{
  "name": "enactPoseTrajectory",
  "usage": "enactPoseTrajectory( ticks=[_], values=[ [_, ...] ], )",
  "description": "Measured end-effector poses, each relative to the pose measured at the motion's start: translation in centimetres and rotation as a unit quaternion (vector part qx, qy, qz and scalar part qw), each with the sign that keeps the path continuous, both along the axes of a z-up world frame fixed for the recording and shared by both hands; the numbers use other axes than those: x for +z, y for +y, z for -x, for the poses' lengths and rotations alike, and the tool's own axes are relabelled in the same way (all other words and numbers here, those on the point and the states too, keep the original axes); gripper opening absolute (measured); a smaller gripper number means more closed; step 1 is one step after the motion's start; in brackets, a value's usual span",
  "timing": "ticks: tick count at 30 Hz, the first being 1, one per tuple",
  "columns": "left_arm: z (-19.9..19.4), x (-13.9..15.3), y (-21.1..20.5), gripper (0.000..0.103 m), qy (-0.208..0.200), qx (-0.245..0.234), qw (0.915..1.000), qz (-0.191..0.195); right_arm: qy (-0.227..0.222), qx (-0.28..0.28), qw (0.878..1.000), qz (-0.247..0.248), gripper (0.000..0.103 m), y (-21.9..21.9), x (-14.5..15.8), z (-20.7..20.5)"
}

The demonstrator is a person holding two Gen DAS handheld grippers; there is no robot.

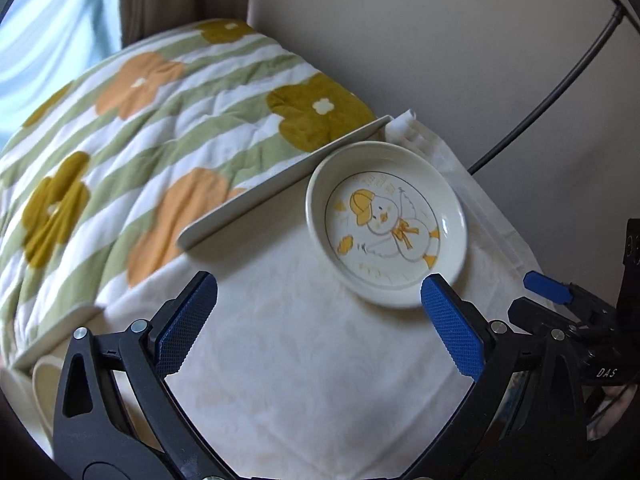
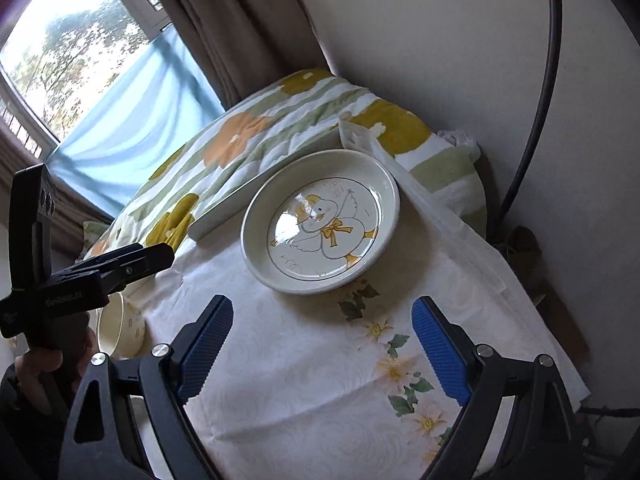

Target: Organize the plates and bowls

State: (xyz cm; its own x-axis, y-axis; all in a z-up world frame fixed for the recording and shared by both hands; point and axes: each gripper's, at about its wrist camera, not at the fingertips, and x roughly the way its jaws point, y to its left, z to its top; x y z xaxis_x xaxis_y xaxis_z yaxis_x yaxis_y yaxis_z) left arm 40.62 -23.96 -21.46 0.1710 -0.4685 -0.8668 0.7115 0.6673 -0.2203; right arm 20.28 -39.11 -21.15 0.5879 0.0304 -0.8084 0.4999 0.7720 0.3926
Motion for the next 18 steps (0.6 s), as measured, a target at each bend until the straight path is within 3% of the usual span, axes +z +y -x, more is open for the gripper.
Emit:
enactPoseTrajectory(
  ticks=[2,4,8,12,14,16,18],
  values=[
    [-1.5,-1.8,-1.6,0.094,0.022,-0.010,0.9997,-0.004,0.000,-0.021,1.000,-0.021,0.089,-1.4,-1.4,-0.8],
    [-2.7,-3.5,-2.9,0.074,0.036,-0.015,0.9991,-0.014,0.002,-0.036,0.999,-0.037,0.086,-2.5,-2.7,-1.7],
    [-4.3,-6.4,-4.8,0.055,0.063,-0.027,0.9972,-0.030,0.018,-0.041,0.998,-0.052,0.057,-4.4,-5.0,-3.6],
    [-4.9,-7.6,-5.9,0.040,0.073,-0.036,0.9961,-0.035,0.022,-0.054,0.997,-0.053,0.046,-5.3,-6.1,-4.3],
    [-5.0,-7.6,-6.3,0.033,0.063,-0.039,0.9966,-0.036,0.021,-0.056,0.997,-0.051,0.034,-5.6,-6.5,-4.6],
    [-5.2,-7.7,-6.6,0.020,0.063,-0.041,0.9965,-0.037,0.024,-0.057,0.997,-0.049,0.032,-5.9,-6.8,-5.0],
    [-5.2,-7.8,-6.9,0.018,0.059,-0.042,0.9967,-0.038,0.026,-0.059,0.997,-0.045,0.024,-5.9,-7.1,-5.4]
  ],
)
